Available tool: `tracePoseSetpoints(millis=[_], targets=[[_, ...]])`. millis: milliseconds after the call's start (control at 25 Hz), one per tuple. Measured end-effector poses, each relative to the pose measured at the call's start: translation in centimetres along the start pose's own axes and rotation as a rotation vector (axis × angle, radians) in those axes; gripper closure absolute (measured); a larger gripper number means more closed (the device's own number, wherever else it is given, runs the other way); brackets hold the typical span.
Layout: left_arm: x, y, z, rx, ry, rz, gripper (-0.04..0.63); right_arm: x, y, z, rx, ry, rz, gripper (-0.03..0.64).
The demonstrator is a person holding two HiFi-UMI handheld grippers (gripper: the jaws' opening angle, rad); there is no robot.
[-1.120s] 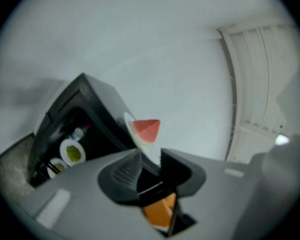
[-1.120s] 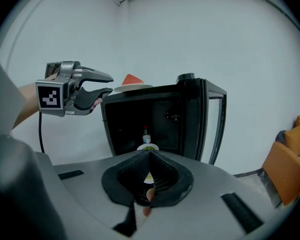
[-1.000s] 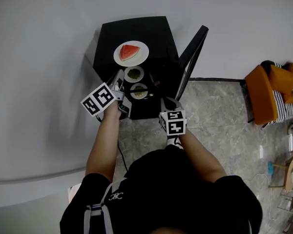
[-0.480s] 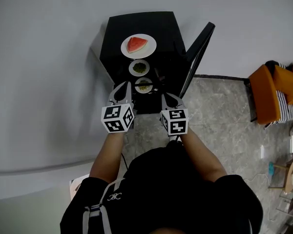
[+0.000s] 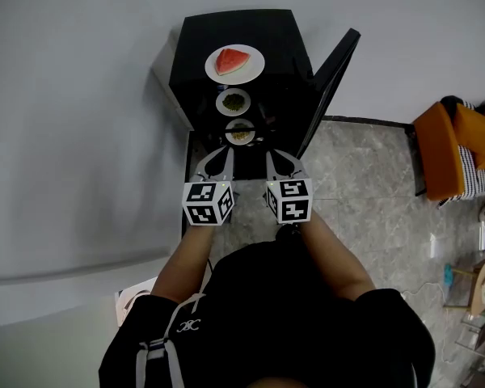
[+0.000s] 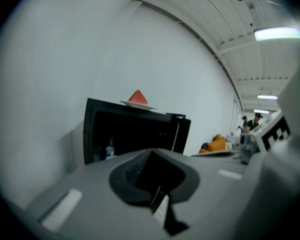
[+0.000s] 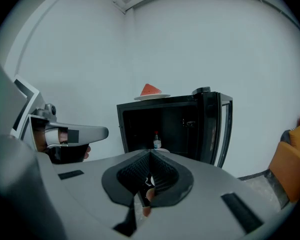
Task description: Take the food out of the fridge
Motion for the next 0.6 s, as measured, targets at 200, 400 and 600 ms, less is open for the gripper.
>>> tracePoseSetpoints(millis=[200,400,600], targets=[[0.43,0.07,-0.16,-0.003,-0.025,-0.02,0.597,0.38,0.14,-0.05,0.002,0.001,-0.009,0.627],[0.72,0.29,0.02,-0.014,-0.03,-0.038,0.597,0.35,0.09,0.33,0.002,-0.003,-0.015,0.627],[0.81,0.61,-0.02,-0.02,-0.044,-0.049,0.597,0.09,0.64,0.74,-0.003,-0.004,-0.024,0.626]])
Point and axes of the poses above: the fingertips, and each gripper's own axes: y forward along the fingers, z to its right, x out of its underside, the point moved 9 cm from there along -y, backward along the fingers, and after that the axes turned 2 degrees about x, right-handed, at the moved point
